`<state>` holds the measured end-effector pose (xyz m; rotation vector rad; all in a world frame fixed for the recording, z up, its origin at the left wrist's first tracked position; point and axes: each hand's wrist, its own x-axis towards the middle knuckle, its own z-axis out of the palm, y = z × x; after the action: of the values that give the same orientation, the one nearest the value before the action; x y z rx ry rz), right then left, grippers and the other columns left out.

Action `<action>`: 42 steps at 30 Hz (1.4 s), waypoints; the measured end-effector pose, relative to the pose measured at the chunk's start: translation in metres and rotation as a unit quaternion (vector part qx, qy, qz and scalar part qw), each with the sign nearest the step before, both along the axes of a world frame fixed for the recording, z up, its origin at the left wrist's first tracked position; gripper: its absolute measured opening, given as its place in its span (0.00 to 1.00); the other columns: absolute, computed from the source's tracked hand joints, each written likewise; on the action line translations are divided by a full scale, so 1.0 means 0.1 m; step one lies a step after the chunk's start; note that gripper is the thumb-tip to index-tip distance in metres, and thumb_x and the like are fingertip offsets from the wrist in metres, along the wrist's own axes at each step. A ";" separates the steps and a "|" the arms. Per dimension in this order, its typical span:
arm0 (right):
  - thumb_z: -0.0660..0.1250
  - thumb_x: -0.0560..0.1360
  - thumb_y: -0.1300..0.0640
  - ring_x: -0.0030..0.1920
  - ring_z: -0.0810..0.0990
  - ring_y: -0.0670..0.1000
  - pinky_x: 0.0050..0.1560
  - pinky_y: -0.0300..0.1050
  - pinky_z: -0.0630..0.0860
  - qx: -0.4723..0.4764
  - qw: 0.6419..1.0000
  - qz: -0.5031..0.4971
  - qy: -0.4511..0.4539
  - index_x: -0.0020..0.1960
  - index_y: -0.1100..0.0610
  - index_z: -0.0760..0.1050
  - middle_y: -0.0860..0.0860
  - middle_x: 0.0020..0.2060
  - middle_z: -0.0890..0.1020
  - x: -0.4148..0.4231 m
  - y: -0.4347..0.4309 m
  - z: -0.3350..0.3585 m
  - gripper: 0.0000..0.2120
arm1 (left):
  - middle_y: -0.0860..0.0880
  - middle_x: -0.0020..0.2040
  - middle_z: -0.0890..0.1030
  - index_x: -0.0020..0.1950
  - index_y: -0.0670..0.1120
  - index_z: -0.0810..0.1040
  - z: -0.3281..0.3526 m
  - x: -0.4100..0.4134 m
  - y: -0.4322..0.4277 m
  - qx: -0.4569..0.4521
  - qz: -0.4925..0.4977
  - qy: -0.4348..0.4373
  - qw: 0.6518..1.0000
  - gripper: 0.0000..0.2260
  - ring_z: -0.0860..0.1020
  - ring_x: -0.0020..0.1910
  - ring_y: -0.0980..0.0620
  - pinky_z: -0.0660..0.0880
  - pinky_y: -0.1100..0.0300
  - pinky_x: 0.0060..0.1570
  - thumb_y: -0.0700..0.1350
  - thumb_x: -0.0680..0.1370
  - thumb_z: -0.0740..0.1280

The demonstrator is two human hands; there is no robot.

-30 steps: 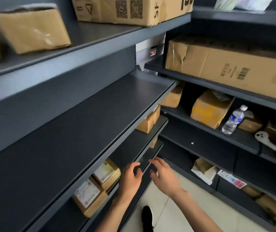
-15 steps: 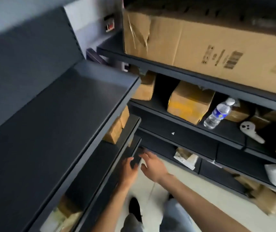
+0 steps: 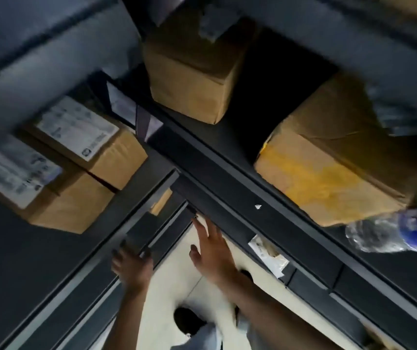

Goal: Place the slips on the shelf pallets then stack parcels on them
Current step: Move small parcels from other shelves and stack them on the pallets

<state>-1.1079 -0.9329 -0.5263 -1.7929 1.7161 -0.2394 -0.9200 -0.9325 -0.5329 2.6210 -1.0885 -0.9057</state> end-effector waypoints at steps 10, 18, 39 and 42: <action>0.65 0.75 0.42 0.74 0.59 0.63 0.68 0.60 0.66 -0.125 0.984 0.127 -0.007 0.78 0.52 0.53 0.61 0.77 0.55 0.46 -0.97 -1.41 0.37 | 0.30 0.73 0.64 0.73 0.38 0.67 -1.21 0.79 -0.52 -0.132 0.055 -0.131 0.981 0.37 0.59 0.74 0.29 0.47 0.30 0.70 0.57 0.73 0.73; 0.68 0.68 0.41 0.75 0.50 0.69 0.71 0.70 0.54 -0.245 0.967 0.065 0.032 0.68 0.58 0.68 0.67 0.75 0.55 1.10 -1.36 -1.74 0.34 | 0.34 0.66 0.67 0.67 0.49 0.71 -1.49 0.83 -0.24 -0.147 0.001 -0.200 0.969 0.27 0.62 0.68 0.30 0.50 0.31 0.71 0.57 0.70 0.65; 0.69 0.63 0.35 0.64 0.67 0.56 0.44 0.42 0.69 0.015 0.996 0.063 -0.068 0.74 0.34 0.53 0.53 0.65 0.67 0.28 -0.04 -0.39 0.44 | 0.46 0.64 0.80 0.68 0.54 0.74 -0.10 0.18 1.16 -0.204 0.408 0.504 0.733 0.26 0.78 0.63 0.41 0.72 0.36 0.61 0.63 0.73 0.67; 0.68 0.63 0.31 0.66 0.67 0.55 0.52 0.44 0.72 0.012 0.994 0.057 -0.091 0.73 0.34 0.55 0.51 0.64 0.66 0.12 0.23 0.11 0.43 | 0.45 0.64 0.80 0.69 0.51 0.74 0.29 -0.01 1.49 -0.212 0.428 0.550 0.685 0.27 0.78 0.64 0.41 0.70 0.34 0.62 0.62 0.74 0.65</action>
<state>-1.0956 -0.9101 -0.5152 -1.7861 1.4800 -0.3227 -0.9206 -0.7838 -0.5037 1.3424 0.2493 -1.3555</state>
